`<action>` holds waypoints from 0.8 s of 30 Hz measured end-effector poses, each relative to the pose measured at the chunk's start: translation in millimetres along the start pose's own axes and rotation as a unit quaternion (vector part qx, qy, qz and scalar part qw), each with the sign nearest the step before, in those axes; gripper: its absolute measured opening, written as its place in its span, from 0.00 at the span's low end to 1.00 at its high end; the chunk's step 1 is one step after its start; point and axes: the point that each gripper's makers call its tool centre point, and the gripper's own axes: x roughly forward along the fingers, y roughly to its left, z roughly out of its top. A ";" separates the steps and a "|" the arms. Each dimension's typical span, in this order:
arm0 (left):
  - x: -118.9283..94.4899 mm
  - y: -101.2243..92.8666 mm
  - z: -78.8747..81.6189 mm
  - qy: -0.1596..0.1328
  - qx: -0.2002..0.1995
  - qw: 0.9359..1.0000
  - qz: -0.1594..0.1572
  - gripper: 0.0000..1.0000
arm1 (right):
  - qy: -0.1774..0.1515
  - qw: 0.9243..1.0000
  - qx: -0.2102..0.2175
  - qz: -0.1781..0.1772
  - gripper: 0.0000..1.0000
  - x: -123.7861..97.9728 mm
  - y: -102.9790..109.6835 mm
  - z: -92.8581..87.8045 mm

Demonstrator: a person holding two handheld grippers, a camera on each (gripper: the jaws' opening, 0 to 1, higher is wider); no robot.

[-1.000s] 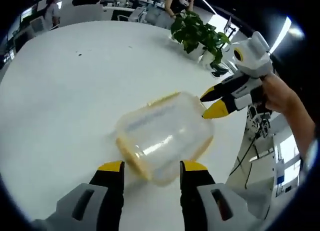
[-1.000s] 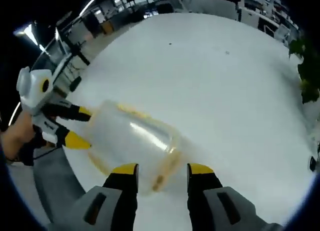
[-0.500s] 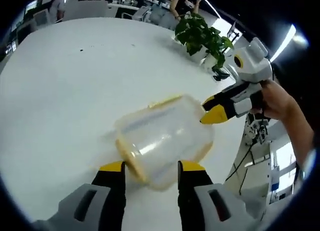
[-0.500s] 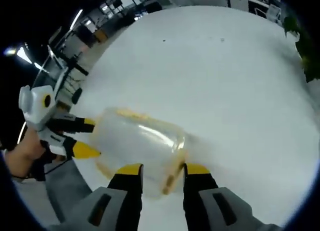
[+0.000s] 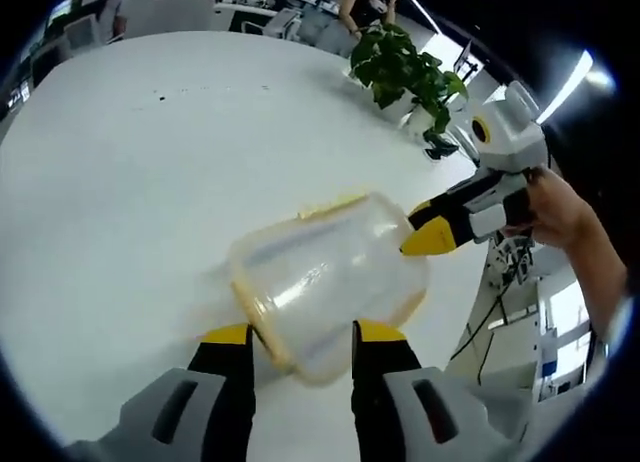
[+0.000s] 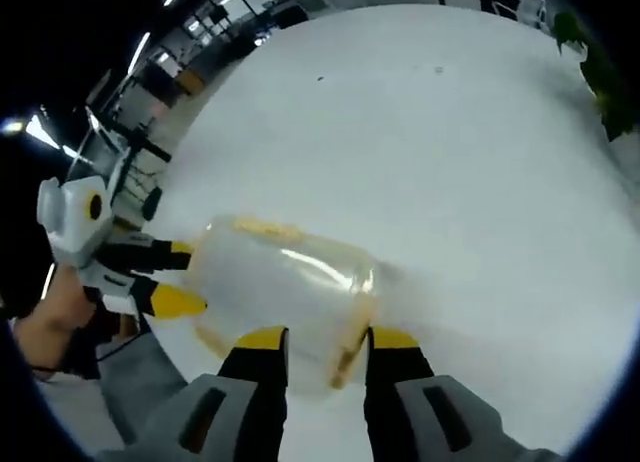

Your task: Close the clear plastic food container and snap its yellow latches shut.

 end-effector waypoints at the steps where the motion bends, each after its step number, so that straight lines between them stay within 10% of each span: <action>1: -0.2 0.0 -0.2 0.000 0.002 1.000 -0.001 0.35 | 0.000 1.000 0.005 -0.001 0.27 0.3 -0.3 -0.3; 24: -4.6 10.9 7.4 -0.019 0.044 0.999 -0.008 0.40 | -0.048 0.997 0.045 -0.028 0.29 -2.2 1.1 -7.2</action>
